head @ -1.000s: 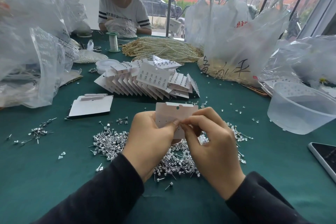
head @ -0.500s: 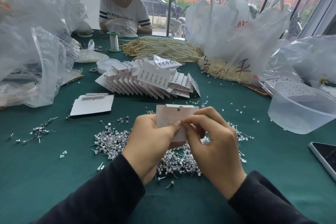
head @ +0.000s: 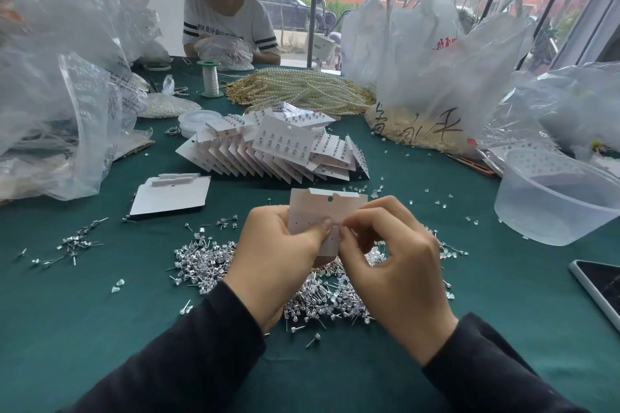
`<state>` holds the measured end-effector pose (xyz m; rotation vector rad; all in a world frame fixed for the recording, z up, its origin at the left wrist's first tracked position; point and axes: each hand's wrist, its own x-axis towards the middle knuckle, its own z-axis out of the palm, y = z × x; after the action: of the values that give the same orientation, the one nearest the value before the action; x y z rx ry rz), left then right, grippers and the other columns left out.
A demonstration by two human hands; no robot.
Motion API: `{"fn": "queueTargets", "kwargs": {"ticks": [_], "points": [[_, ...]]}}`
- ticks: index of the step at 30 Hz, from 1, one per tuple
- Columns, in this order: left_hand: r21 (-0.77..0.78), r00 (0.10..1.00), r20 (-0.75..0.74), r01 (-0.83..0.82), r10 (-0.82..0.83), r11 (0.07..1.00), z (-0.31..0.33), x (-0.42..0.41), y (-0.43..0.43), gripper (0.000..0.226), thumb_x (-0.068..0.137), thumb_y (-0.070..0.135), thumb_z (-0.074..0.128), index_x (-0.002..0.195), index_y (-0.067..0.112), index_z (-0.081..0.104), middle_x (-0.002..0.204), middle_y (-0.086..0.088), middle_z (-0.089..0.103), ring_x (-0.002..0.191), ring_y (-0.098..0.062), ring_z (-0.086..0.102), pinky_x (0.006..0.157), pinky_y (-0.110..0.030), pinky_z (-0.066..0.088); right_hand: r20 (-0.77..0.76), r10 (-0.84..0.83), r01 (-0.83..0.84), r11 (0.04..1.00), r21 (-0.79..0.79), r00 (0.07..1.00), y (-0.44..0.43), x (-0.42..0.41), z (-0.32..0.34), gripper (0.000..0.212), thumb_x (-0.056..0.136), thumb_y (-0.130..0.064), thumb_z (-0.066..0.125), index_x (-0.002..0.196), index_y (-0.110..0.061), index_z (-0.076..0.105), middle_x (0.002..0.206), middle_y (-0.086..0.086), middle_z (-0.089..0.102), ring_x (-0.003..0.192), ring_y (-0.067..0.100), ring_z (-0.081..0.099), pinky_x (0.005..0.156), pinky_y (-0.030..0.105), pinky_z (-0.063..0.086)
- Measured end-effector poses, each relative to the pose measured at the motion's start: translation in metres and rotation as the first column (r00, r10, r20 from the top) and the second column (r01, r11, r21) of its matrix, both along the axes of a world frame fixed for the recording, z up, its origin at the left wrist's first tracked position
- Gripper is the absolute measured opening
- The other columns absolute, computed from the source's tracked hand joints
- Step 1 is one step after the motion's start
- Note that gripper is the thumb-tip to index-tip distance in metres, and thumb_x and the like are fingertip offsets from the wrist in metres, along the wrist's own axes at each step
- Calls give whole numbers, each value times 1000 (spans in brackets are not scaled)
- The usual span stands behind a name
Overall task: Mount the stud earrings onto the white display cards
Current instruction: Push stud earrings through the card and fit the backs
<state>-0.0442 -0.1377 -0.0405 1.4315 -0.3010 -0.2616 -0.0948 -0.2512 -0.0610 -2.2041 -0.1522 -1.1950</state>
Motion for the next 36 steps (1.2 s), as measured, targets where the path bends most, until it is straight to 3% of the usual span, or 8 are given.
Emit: {"fn": "queueTargets", "kwargs": {"ticks": [6, 13, 19, 24, 26, 28, 31, 36], "points": [[154, 967, 246, -105, 65, 982, -4, -1, -1, 12, 74, 16, 70, 70, 4, 69, 76, -18, 71, 77, -39, 67, 70, -53, 55, -24, -24, 24, 999, -22, 999, 1, 1, 0, 9, 71, 2, 66, 69, -7, 63, 73, -4, 54, 55, 6, 50, 54, 12, 42], [190, 938, 326, -184, 115, 964, -4, -6, -3, 21, 70, 24, 65, 70, 4, 68, 72, -15, 71, 75, -37, 67, 66, -52, 54, -39, -48, 47, 999, -25, 998, 2, 2, -1, 12, 69, 5, 69, 67, -7, 64, 73, -5, 55, 54, 6, 50, 54, 12, 42], [87, 982, 189, -36, 19, 996, -5, -4, -2, 8, 77, 11, 69, 75, 3, 70, 79, -15, 73, 79, -35, 68, 68, -44, 58, -12, -83, 82, 995, -55, 997, 3, 0, 0, 9, 71, 3, 66, 68, -5, 64, 74, -2, 55, 54, 7, 48, 55, 13, 42], [-16, 936, -44, 348, -349, 937, 12, 9, 11, 51, 70, 65, 51, 93, 24, 72, 86, 0, 73, 83, -17, 66, 76, -26, 52, 34, -111, 111, 994, -6, 993, -9, -1, 9, 5, 75, -2, 65, 71, -5, 63, 74, 0, 56, 60, 4, 44, 58, 8, 38], [182, 949, 84, 285, -304, 941, 9, 18, 14, 54, 78, 62, 42, 118, 28, 59, 85, 6, 73, 74, -10, 61, 69, -21, 50, 30, -132, 129, 989, 69, 991, -17, -2, 13, 5, 76, -5, 65, 73, -8, 63, 74, 0, 56, 63, 3, 46, 59, 11, 39], [600, 859, 435, -54, -269, 798, 1, 24, 16, 50, 82, 51, 52, 127, 29, 49, 87, 13, 65, 73, 0, 52, 74, -20, 48, -10, -141, 140, 973, 181, 990, -28, -2, 15, 10, 78, -4, 66, 75, -13, 63, 79, -3, 56, 73, 3, 51, 63, 17, 43], [840, 744, 478, -230, -468, 491, -11, 24, 13, 46, 76, 53, 59, 116, 30, 58, 104, 9, 50, 102, -8, 41, 97, -33, 36, -83, -9, 51, 853, 519, 996, -38, -2, 20, 18, 82, -4, 64, 73, -20, 62, 90, -6, 56, 87, 10, 56, 74, 19, 47], [804, 768, 476, -181, -429, 566, -14, 22, 8, 10, 79, 39, 65, 84, 30, 69, 93, 10, 50, 99, -9, 42, 95, -29, 34, -2, 338, -141, 399, 906, 941, -40, -3, 21, 12, 84, -1, 58, 79, -11, 62, 81, 6, 65, 78, 17, 61, 70, 24, 52]]}}
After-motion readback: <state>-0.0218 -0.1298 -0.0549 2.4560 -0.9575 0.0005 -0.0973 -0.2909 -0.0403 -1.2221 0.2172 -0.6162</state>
